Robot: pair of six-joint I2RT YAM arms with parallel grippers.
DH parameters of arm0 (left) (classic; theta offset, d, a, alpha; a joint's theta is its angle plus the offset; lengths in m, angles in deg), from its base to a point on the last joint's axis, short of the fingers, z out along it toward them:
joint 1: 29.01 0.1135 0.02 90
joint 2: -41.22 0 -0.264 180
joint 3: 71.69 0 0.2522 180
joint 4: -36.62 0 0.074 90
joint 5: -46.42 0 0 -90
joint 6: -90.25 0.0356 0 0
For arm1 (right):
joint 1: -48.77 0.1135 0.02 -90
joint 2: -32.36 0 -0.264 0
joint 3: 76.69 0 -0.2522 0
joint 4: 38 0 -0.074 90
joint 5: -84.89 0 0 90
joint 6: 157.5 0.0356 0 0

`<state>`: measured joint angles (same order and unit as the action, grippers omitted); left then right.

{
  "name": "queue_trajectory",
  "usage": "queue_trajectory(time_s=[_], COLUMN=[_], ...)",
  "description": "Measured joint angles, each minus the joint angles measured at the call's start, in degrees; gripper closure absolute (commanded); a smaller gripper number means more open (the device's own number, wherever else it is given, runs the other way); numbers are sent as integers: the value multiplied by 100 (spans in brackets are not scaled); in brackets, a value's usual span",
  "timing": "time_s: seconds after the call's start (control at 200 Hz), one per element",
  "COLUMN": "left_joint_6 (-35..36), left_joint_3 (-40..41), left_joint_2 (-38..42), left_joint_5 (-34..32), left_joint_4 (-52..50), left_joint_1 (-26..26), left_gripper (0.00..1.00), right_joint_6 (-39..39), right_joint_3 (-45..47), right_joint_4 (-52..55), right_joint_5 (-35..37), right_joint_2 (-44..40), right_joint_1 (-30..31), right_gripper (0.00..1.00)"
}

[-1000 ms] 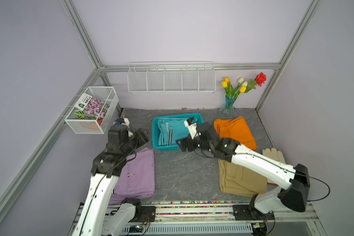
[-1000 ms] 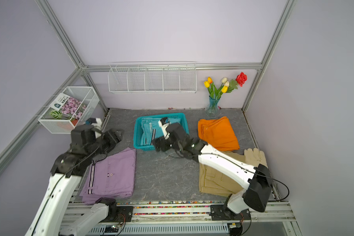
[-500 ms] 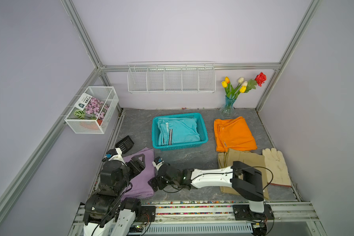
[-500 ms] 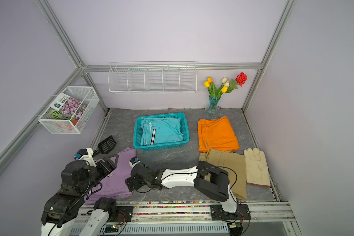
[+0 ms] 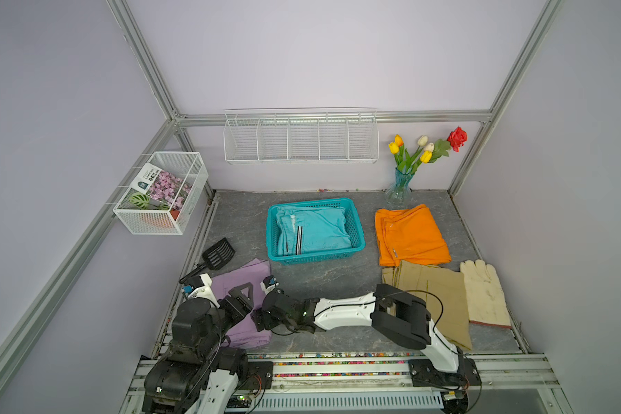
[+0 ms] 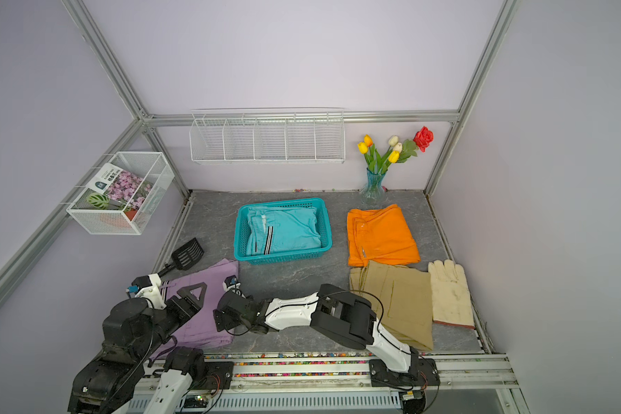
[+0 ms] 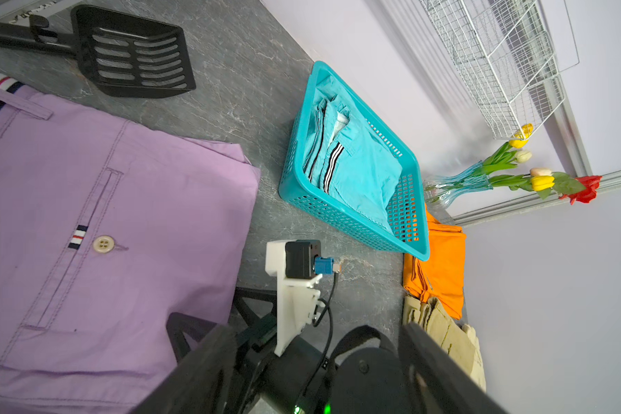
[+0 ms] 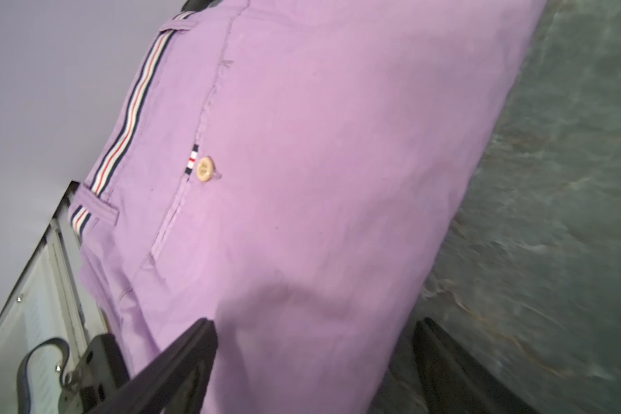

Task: Put the folded long pants in the basket
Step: Move the long pant to the center of the board.

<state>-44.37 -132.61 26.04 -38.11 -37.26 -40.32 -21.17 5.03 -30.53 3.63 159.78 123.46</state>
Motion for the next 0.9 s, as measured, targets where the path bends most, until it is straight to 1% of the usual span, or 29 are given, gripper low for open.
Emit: queue_trajectory(time_s=[0.045, 0.095, 0.14, 0.15, 0.18, 0.215, 0.25, 0.275, 0.385, 0.495, 0.695, 0.9], left_joint_6=[-13, -15, -17, -17, -17, -31, -15, 0, 13, 28, -15, -79], left_joint_3=[9, 17, 20, 22, 24, 35, 46, 55, 61, 125, 844, 883], left_joint_2=[46, 83, 94, 94, 94, 94, 94, 94, 120, 129, -13, -57], left_joint_5=[0, 13, 39, 37, 57, 85, 131, 181, 295, 496, 1128, 1198], left_joint_4=[-20, -37, -42, -39, -37, -33, -26, -22, -9, 79, 566, 649], left_joint_1=[0, 0, 0, 0, 0, 0, 0, 0, 0, 0, 0, 0], left_gripper=[23, 23, 22, 21, 13, 1, 0, 0, 0, 0, 0, 0], right_joint_6=[59, 120, 138, 188, 210, 243, 304, 284, 363, 448, 603, 756], right_joint_3=[-7, -7, -7, -2, 15, 66, 144, 216, 813, 1731, 3464, 5029], right_joint_4=[-24, -42, -94, -114, -175, -262, -389, -476, -938, -1213, -1934, -2201], right_joint_5=[28, 81, 83, 98, 109, 125, 160, 188, 380, 546, 741, 1178], right_joint_2=[17, 42, 72, 79, 94, 98, 96, 85, -144, -726, -1722, -2900], right_joint_1=[-2, -9, -22, -22, -35, -46, -52, -59, -68, -120, -236, -286], right_gripper=[37, 51, 68, 71, 80, 88, 96, 100, 100, 100, 100, 100])
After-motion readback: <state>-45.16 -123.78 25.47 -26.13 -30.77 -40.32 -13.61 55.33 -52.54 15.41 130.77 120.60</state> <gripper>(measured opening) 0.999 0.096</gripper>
